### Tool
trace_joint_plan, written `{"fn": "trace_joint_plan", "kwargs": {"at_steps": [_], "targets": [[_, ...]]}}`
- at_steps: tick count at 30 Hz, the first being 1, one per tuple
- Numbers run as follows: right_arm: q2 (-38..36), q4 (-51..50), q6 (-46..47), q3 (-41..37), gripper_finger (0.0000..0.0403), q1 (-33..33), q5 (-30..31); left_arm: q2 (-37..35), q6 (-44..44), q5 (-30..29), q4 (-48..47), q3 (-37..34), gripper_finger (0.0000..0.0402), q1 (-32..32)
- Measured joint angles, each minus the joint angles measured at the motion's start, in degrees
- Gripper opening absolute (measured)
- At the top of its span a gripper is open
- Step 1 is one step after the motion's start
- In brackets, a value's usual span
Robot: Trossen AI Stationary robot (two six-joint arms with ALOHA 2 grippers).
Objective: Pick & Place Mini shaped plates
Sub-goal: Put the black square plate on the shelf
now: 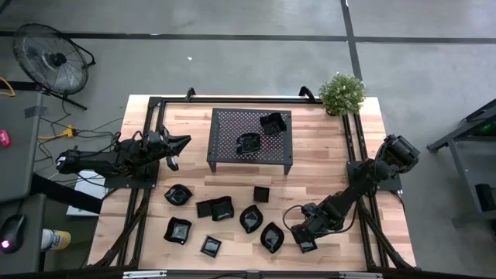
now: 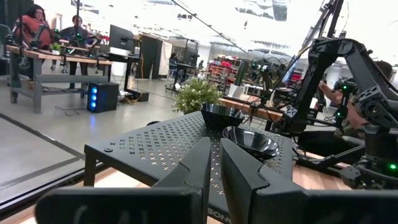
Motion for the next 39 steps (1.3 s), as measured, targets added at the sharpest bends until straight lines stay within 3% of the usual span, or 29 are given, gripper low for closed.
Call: {"fn": "trace_joint_plan", "kwargs": {"at_steps": [13, 25, 31, 39], "targets": [[-3.4, -0.3, -0.9, 0.0, 0.0010, -0.7, -0.6, 0.0, 0.0, 0.0, 0.0, 0.0, 0.0033, 0.0], [-8.3, -1.4, -4.2, 0.0, 0.0010, -3.0, 3.2, 0.0, 0.0, 0.0, 0.0, 0.0, 0.0033, 0.0], [-11.7, -1.5, -7.5, 0.0, 0.0011, -5.6, 6.3, 0.0, 0.0, 0.0, 0.0, 0.0, 0.0033, 0.0], [-15.3, -1.5, -15.6, 0.2, 0.0005, -11.1, 6.1, 0.0, 0.0, 0.0, 0.0, 0.0, 0.0033, 0.0]]}}
